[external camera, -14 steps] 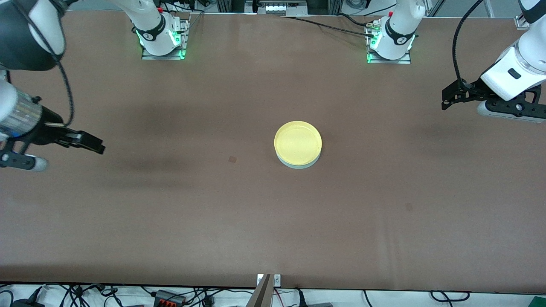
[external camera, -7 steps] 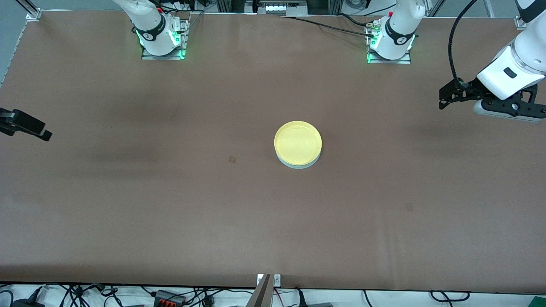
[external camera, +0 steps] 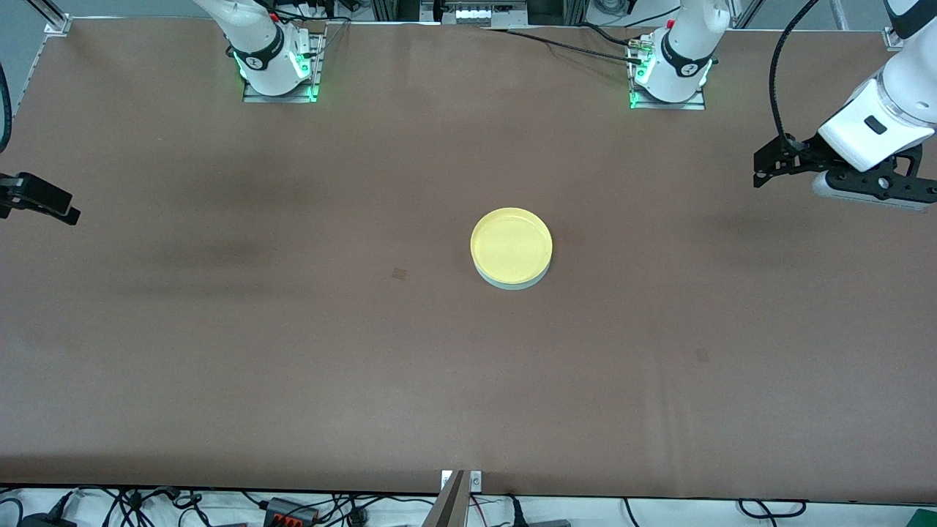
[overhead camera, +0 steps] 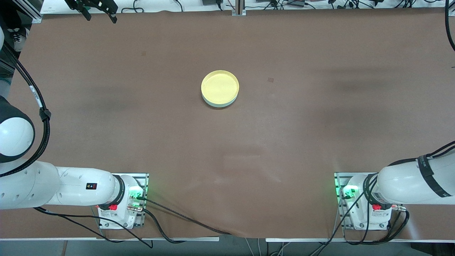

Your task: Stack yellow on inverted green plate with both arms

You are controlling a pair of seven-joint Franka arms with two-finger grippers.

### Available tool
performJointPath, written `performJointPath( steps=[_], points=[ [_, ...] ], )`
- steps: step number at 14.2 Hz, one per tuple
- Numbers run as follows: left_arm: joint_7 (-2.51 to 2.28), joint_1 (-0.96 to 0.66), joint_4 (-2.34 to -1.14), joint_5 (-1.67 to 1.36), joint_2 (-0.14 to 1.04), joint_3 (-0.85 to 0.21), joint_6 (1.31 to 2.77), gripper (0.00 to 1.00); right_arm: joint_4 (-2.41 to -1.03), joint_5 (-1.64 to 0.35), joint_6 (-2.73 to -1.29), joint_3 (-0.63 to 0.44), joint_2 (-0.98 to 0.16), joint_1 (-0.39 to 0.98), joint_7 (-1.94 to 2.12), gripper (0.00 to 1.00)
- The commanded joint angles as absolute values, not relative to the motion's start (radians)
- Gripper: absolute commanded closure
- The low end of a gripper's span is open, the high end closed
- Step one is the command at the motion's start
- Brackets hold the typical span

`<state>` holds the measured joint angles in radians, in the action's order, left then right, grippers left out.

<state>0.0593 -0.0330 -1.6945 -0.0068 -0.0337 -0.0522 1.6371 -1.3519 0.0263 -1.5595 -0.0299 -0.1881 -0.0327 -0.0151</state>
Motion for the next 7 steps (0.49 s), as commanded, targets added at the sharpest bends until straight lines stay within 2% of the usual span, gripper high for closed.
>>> performJointPath(
  steps=[1,3,7],
  points=[
    [0.063,-0.026,-1.683,-0.018,-0.043,-0.058,1.618,0.00,-1.529,0.043,-1.653,-0.012,-0.077,-0.048,0.006,0.00],
    [0.063,-0.025,-1.683,-0.018,-0.043,-0.058,1.618,0.00,-1.638,0.043,-1.730,-0.012,-0.008,-0.048,0.008,0.00],
    [0.063,-0.025,-1.683,-0.018,-0.043,-0.058,1.617,0.00,-1.629,0.037,-1.724,-0.014,-0.015,-0.051,0.006,0.00]
  ],
)
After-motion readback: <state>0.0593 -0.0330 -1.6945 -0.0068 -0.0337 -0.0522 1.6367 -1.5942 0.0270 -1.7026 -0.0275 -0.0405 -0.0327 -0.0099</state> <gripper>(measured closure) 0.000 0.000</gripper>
